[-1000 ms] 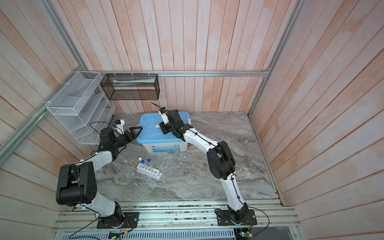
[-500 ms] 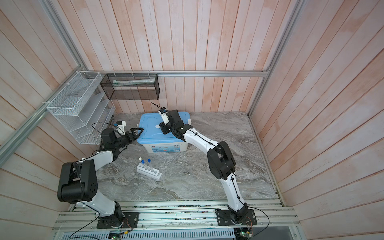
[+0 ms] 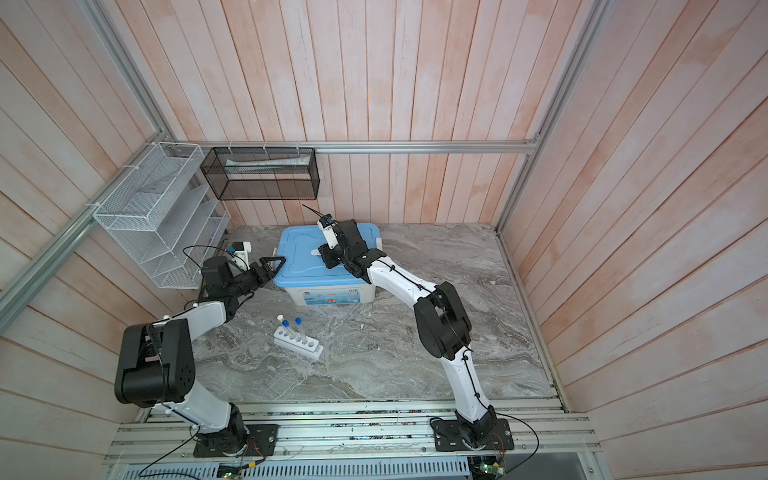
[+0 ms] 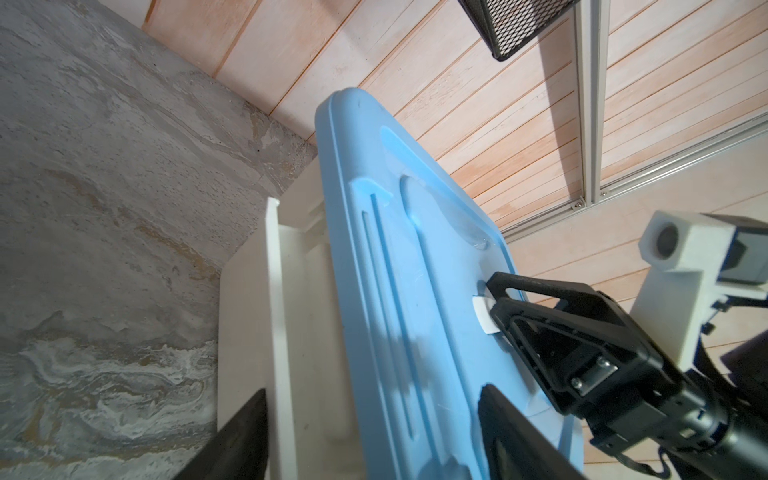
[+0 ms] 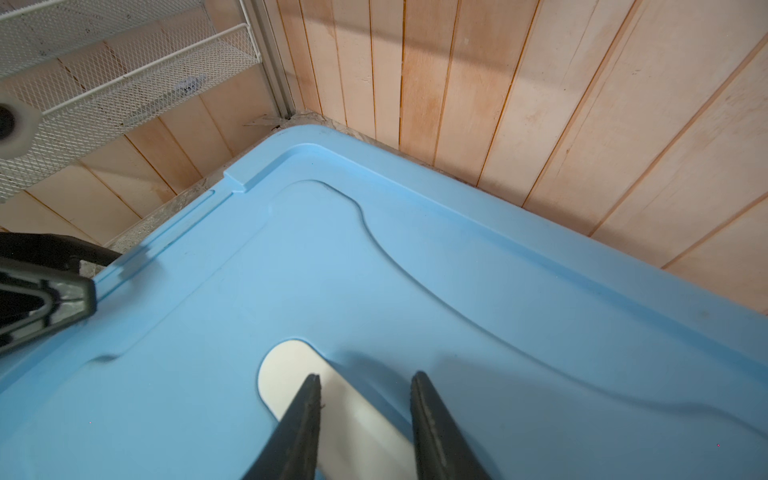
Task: Organize the chemistry lab equipment
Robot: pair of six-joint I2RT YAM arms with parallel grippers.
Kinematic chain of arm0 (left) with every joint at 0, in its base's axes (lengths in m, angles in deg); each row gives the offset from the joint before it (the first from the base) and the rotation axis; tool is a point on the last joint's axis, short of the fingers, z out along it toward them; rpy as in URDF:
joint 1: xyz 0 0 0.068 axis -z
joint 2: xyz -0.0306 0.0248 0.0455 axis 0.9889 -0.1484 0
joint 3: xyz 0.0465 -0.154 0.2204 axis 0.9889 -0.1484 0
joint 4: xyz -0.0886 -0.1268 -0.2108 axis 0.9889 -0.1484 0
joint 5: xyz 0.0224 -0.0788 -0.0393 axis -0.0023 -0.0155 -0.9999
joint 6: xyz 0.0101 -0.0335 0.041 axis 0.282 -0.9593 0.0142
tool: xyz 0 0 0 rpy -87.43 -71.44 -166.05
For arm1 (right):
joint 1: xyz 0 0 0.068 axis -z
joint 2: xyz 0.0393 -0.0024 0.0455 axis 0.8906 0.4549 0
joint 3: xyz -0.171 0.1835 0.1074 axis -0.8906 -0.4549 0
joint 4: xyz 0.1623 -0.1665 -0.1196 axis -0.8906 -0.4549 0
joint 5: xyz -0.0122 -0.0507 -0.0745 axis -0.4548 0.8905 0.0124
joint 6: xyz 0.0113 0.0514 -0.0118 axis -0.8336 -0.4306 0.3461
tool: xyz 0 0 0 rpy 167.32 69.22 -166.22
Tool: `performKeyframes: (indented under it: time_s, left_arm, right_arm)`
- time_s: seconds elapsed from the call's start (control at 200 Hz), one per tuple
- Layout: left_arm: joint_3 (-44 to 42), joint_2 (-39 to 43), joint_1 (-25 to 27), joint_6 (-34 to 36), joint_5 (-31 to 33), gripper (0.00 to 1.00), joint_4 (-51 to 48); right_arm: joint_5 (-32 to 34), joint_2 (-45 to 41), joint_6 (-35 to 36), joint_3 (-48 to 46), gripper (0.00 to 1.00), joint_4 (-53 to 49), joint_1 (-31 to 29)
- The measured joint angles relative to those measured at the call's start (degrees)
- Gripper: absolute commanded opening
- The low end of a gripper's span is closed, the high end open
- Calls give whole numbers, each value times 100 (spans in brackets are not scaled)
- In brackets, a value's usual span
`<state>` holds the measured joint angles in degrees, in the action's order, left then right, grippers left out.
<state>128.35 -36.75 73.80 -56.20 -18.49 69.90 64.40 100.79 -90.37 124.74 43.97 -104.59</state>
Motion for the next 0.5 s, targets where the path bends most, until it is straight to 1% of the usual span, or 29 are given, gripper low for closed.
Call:
performKeyframes:
  time_s: [0.21,0.5]
  left_arm:
    - [15,2,-22,17,22,66,-76]
    - [127,59,-50,111,63,60,-337]
  right_arm:
    - [7,-20,-15,-70,37,85,0]
    - [7,-48,-48,-175,37,225,0]
